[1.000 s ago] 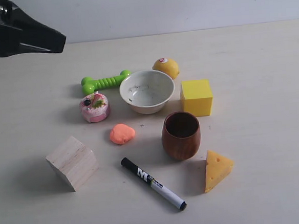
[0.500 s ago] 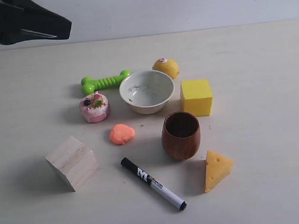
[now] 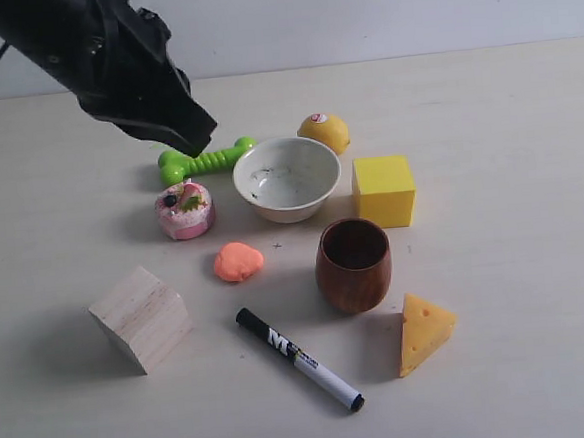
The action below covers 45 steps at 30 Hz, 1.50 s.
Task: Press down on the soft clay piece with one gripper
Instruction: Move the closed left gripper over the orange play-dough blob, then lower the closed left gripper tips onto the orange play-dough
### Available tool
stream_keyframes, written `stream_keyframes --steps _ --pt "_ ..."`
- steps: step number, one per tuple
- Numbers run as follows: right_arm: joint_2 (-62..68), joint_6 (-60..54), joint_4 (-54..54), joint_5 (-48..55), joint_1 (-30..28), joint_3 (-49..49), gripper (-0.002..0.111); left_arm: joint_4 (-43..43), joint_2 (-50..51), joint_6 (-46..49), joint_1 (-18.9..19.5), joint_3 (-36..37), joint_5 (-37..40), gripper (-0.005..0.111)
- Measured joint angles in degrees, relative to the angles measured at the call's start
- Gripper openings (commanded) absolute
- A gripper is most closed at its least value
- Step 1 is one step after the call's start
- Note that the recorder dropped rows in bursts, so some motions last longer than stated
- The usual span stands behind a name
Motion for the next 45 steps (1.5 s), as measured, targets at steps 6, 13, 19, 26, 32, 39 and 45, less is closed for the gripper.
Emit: stream_keyframes --steps 6,13,19,26,32,39,45 --pt "0.0 0.0 0.0 0.0 0.0 0.0 0.0 2.3 8.9 -6.4 -0.8 -3.8 3.0 0.001" --pt "0.0 0.0 0.0 0.0 0.0 0.0 0.0 3.5 15.9 -7.2 -0.8 -4.0 3.1 0.001" --pt "0.0 0.0 0.0 0.0 0.0 0.0 0.0 3.8 18.8 -4.0 -0.8 -4.0 1.3 0.0" --pt "0.0 0.0 0.0 0.0 0.0 0.0 0.0 3.8 19.2 -3.5 -0.8 -4.0 -1.4 0.0" --pt "0.0 0.0 0.0 0.0 0.0 0.0 0.0 3.8 21.4 -3.5 -0.8 -4.0 -1.4 0.0" --pt "0.0 0.0 0.0 0.0 0.0 0.0 0.0 3.8 24.0 -3.5 -0.9 -4.0 -3.0 0.0" --pt "0.0 0.0 0.0 0.0 0.0 0.0 0.0 3.8 24.2 -3.4 -0.9 -4.2 -4.2 0.0"
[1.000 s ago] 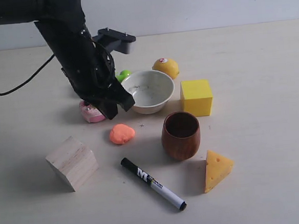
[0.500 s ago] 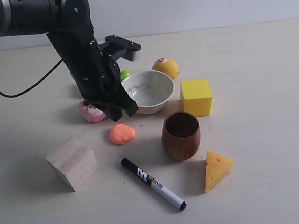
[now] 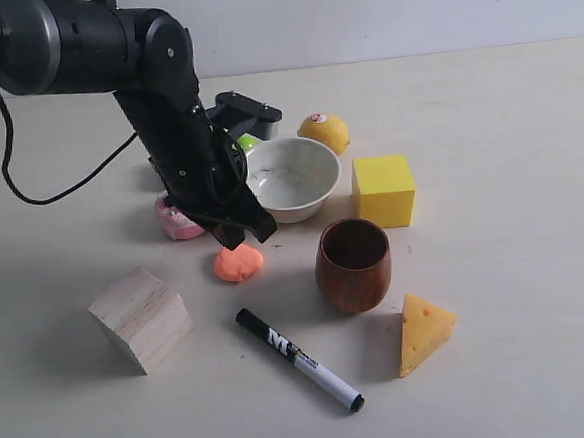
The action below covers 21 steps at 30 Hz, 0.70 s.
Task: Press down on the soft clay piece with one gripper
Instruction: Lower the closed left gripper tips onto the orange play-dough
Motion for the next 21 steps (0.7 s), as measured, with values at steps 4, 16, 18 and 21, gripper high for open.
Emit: stream_keyframes --steps 4,16,18,21 --pt "0.0 0.0 0.0 0.0 0.0 0.0 0.0 0.0 0.1 0.0 0.0 0.0 -0.1 0.0" --pt "0.0 0.0 0.0 0.0 0.0 0.0 0.0 0.0 0.1 -4.5 0.0 0.0 -0.1 0.0" --pt "0.0 0.0 0.0 0.0 0.0 0.0 0.0 0.3 0.1 -5.1 0.0 0.0 -0.1 0.0" --pt "0.0 0.0 0.0 0.0 0.0 0.0 0.0 0.5 0.1 -5.5 0.0 0.0 -0.1 0.0"
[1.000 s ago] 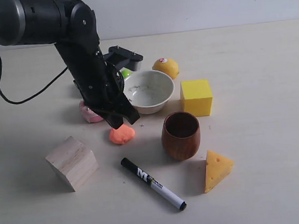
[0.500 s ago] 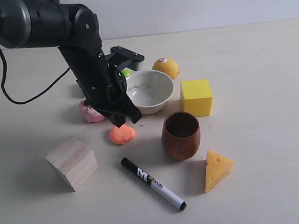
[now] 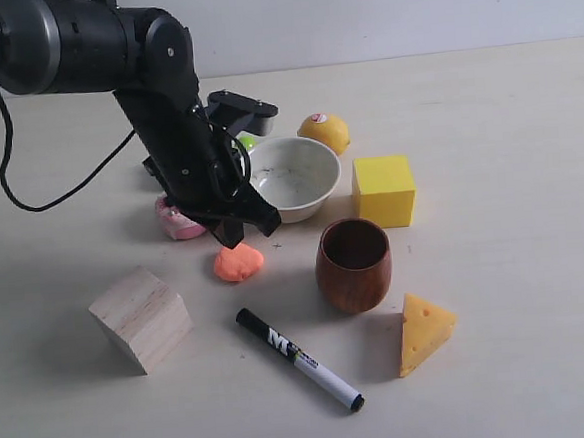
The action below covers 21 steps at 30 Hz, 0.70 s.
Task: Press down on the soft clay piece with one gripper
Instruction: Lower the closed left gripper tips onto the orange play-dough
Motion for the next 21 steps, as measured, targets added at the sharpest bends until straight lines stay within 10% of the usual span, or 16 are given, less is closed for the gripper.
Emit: stream_keyframes --steps 21 --pt "0.0 0.0 0.0 0.0 0.0 0.0 0.0 0.6 0.0 -2.8 0.0 0.0 0.4 0.0"
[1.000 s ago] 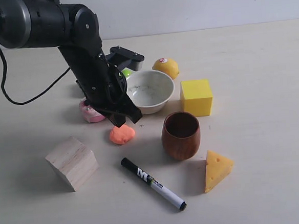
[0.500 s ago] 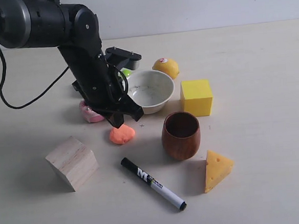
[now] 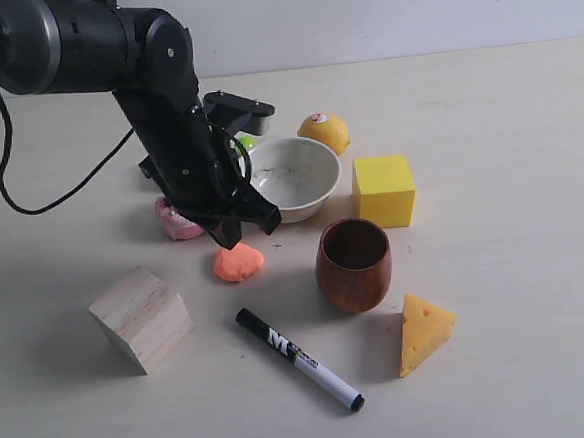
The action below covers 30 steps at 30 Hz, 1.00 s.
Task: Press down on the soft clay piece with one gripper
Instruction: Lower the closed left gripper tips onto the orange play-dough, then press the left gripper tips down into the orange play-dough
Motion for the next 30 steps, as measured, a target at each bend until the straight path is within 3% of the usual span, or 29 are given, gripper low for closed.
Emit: stream_keyframes --steps 30 --pt "0.0 0.0 0.0 0.0 0.0 0.0 0.0 -0.1 3.5 -0.3 0.0 0.4 -2.1 0.0"
